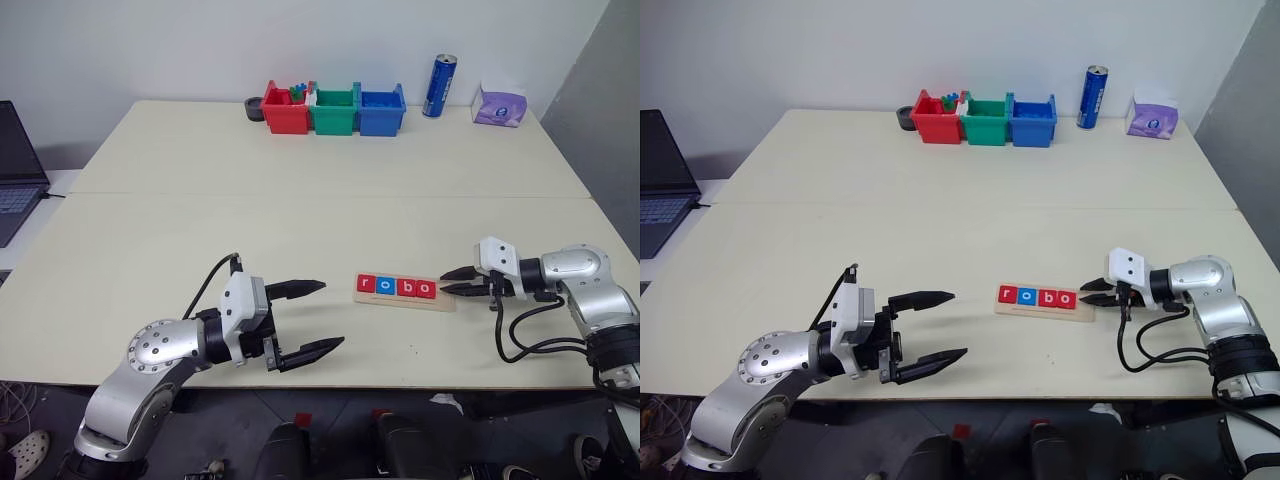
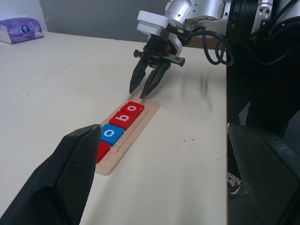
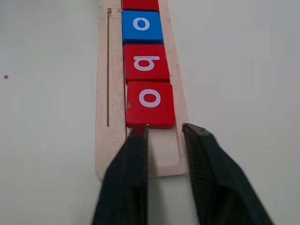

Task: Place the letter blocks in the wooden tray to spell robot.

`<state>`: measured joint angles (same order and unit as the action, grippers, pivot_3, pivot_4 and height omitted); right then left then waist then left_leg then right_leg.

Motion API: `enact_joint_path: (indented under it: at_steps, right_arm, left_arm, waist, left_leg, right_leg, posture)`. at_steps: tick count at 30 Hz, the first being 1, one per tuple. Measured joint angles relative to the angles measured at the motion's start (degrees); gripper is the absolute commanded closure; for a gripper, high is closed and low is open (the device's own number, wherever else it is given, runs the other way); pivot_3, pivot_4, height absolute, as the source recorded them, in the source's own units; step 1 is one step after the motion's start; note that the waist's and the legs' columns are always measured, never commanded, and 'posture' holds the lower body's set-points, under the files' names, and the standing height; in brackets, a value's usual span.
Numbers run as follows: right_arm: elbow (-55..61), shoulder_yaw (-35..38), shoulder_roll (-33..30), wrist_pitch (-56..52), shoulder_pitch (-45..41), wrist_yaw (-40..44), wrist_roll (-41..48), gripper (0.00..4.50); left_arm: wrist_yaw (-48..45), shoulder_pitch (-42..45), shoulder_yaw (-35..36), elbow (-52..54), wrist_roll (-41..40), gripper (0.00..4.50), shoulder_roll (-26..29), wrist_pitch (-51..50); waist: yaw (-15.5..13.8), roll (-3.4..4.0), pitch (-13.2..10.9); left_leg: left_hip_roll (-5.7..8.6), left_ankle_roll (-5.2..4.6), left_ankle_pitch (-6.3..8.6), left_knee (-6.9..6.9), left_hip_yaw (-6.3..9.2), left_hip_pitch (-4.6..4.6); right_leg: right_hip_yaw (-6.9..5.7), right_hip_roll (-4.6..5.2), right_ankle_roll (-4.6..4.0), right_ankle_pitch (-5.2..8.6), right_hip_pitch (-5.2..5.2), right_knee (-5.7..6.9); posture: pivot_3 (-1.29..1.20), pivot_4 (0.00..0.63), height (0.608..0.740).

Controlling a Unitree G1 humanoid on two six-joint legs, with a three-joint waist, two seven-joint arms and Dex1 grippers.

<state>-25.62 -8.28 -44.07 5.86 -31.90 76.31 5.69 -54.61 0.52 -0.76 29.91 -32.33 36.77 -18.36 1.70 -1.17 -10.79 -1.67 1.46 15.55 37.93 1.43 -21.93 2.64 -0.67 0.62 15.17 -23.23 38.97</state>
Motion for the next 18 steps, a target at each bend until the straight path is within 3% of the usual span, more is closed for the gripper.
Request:
enact_joint_path:
  at_steps: [18]
  right_arm:
    - [-3.6,-1.1,1.2,3.9,0.3,-1.6,-2.3,4.49]
  left_arm:
    - [0.2,-0.1,0.0,0.0,-0.2,0.00,0.2,-0.2]
  waist:
    - [0.0,0.00,0.0]
  left_leg:
    - [0.00,0.00,0.00,0.01,-0.01,0.01]
  right_leg:
    - [0.01,0.00,-0.02,-0.01,0.00,0.01]
  posture:
    - [0.00,0.150,0.740]
